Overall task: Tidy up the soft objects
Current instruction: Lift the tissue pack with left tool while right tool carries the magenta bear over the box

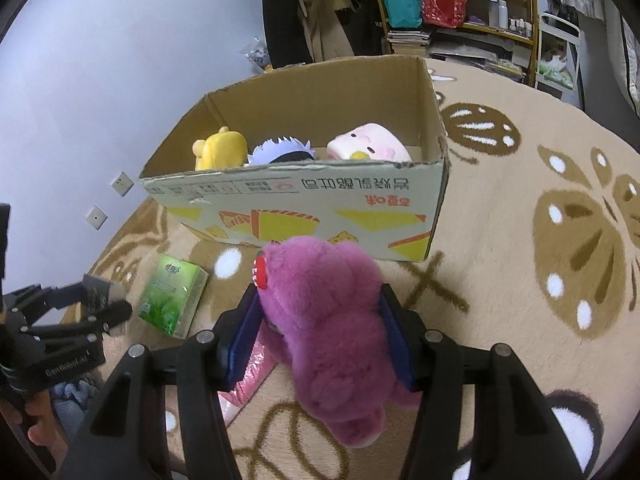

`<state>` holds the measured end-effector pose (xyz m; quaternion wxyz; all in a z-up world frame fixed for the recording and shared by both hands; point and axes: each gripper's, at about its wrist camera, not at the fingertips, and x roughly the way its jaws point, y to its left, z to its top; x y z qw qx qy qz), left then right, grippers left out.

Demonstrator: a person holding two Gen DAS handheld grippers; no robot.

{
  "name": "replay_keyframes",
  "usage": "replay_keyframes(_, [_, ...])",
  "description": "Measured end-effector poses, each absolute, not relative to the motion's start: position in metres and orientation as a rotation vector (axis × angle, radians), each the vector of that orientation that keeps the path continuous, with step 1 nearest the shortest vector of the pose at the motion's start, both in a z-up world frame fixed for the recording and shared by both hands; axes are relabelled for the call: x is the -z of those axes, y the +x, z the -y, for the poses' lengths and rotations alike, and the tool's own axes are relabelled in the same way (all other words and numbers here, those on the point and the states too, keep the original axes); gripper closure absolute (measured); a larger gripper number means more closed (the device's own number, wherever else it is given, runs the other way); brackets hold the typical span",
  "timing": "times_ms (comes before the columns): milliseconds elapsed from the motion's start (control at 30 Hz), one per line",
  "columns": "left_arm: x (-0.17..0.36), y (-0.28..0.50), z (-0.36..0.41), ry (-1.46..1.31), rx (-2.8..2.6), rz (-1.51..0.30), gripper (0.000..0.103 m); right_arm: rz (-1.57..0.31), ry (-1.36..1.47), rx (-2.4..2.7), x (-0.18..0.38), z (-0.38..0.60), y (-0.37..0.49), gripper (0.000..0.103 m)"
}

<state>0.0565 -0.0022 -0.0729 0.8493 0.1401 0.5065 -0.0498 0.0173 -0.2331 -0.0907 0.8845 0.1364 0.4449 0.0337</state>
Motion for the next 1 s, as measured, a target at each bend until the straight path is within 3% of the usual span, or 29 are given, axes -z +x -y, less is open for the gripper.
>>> replay_keyframes(667, [0.016,0.053,0.031,0.255,0.193,-0.681,0.040,-0.616,0.259,-0.088,0.019,0.228,0.001,0.043])
replay_keyframes(1000, [0.007,0.071,0.031,0.221,0.186,-0.640,0.040,-0.525,0.265,-0.065,0.006,0.235,0.005,0.043])
